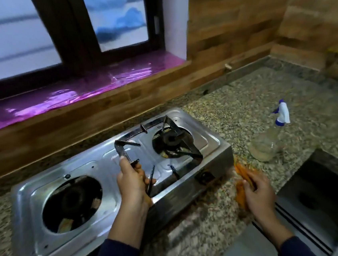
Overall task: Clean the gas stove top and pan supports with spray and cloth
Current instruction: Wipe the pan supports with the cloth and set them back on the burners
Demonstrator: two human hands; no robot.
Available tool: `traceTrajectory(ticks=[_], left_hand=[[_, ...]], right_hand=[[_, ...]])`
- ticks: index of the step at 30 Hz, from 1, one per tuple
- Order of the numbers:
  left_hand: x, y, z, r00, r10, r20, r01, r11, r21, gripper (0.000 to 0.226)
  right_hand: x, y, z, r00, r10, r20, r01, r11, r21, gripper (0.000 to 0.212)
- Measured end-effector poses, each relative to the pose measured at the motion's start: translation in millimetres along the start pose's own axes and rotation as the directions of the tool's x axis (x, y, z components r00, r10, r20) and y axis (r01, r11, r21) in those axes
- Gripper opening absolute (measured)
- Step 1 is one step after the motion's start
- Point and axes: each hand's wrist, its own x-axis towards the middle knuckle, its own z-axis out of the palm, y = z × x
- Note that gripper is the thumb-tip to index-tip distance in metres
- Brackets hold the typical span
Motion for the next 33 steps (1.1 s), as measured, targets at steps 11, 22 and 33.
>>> traceTrajectory(ticks=[11,22,33], left_hand=[[0,-34,67,0.997,-0.047,-0.061,0.052,0.996,0.074,0.044],[45,-9,89,0.986,0.032,0.162,-0.098,0.904,0.415,0.046],[73,14,98,0.965,-0.173,0.196,0.075,0.901,0.427,0.022]], right_hand=[[56,-67,6,0.814,-0.186,0.550,-0.116,0.877,0.467,0.044],[123,-89,56,0.843,-0.115,0.525,-0.116,0.915,0.387,0.016],[155,-102,91,0.852,-0.106,0.512,-0.083,0.940,0.332,0.014]])
